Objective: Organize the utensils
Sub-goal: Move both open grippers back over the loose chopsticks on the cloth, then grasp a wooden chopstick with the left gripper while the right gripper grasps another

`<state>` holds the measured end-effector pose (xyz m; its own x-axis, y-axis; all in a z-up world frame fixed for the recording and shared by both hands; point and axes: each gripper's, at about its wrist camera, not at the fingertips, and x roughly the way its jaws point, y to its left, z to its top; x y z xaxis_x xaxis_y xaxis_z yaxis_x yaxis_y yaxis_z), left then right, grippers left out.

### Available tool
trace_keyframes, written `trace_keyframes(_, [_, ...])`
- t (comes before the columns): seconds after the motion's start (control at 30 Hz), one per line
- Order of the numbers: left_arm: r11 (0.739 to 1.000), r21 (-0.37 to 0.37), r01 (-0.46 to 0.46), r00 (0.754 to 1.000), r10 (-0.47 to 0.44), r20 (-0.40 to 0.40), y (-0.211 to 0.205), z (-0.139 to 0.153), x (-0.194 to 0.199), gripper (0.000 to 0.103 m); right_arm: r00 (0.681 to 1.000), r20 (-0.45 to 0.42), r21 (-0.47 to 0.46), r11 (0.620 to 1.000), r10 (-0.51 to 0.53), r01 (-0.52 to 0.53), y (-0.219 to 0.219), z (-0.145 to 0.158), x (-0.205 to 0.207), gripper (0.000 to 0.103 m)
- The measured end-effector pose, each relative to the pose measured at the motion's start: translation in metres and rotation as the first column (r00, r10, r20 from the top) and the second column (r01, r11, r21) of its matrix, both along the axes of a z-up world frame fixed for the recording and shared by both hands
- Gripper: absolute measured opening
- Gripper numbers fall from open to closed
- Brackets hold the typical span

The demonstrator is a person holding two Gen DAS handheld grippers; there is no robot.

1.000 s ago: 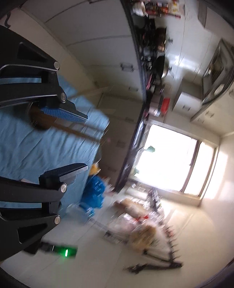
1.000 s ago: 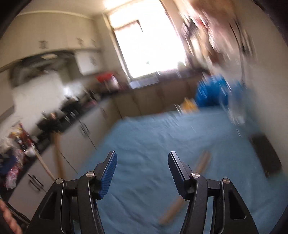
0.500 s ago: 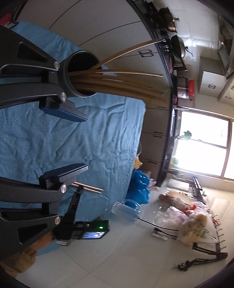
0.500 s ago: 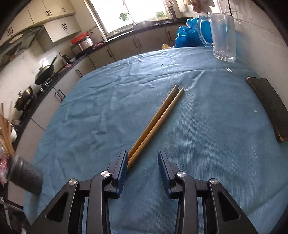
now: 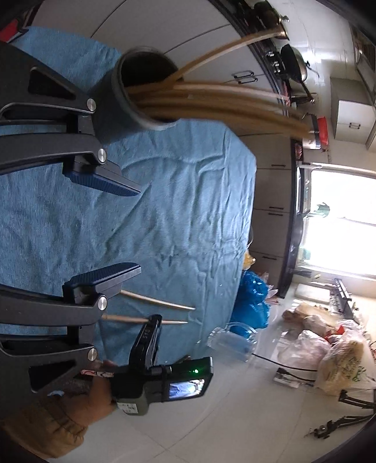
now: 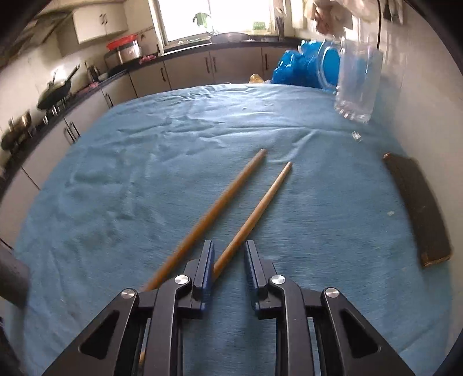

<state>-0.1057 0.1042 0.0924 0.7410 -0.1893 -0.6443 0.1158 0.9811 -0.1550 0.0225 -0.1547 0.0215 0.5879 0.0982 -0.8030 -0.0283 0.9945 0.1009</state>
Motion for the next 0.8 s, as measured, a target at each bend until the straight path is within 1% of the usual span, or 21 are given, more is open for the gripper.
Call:
trace_keyframes(0.07, [1.000, 0.010, 0.020, 1.000, -0.020, -0.020, -0.009, -0.005, 0.007, 0.046, 1.000, -0.007, -0.051, 0.999, -0.007, 0.007, -0.006, 0.001, -0.001, 0.021])
trace_keyframes(0.17, [0.998, 0.029, 0.053, 0.997, -0.051, -0.051, -0.027, -0.012, 0.018, 0.046, 0.999, -0.025, -0.082, 0.996, -0.047, 0.044, -0.025, 0.001, -0.003, 0.021])
trace_keyframes(0.27, [0.992, 0.072, 0.104, 0.991, -0.097, -0.095, -0.052, -0.023, 0.036, 0.046, 0.996, -0.023, -0.090, 0.992, -0.091, 0.089, -0.046, 0.001, -0.006, 0.021])
trace_keyframes(0.33, [0.986, 0.096, 0.135, 0.985, -0.123, -0.120, -0.068, -0.031, 0.047, 0.046, 0.993, -0.017, -0.079, 0.990, -0.116, 0.114, -0.061, 0.000, -0.010, 0.021])
trace_keyframes(0.43, [0.968, 0.153, 0.199, 0.972, -0.175, -0.157, -0.096, -0.047, 0.061, 0.046, 0.992, -0.019, -0.059, 0.990, -0.129, 0.127, -0.075, 0.001, -0.017, 0.021])
trace_keyframes(0.6, [0.929, 0.245, 0.276, 0.952, -0.228, -0.205, -0.129, -0.067, 0.081, 0.046, 0.995, -0.019, -0.072, 0.993, -0.099, 0.097, -0.079, 0.000, -0.026, 0.021])
trace_keyframes(0.67, [0.922, 0.249, 0.297, 0.943, -0.243, -0.225, -0.134, -0.072, 0.089, 0.046, 0.996, -0.019, -0.077, 0.993, -0.088, 0.086, -0.079, 0.000, -0.026, 0.021])
trace_keyframes(0.7, [0.922, 0.245, 0.299, 0.944, -0.248, -0.219, -0.135, -0.071, 0.090, 0.046, 0.996, -0.021, -0.079, 0.993, -0.085, 0.083, -0.079, 0.000, -0.026, 0.021])
trace_keyframes(0.73, [0.920, 0.246, 0.305, 0.940, -0.250, -0.230, -0.137, -0.072, 0.092, 0.046, 0.997, -0.024, -0.079, 0.994, -0.080, 0.078, -0.079, 0.000, -0.026, 0.021])
trace_keyframes(0.8, [0.922, 0.222, 0.318, 0.932, -0.261, -0.251, -0.138, -0.073, 0.098, 0.035, 0.997, -0.032, -0.081, 0.994, -0.071, 0.068, -0.077, 0.000, -0.025, 0.021])
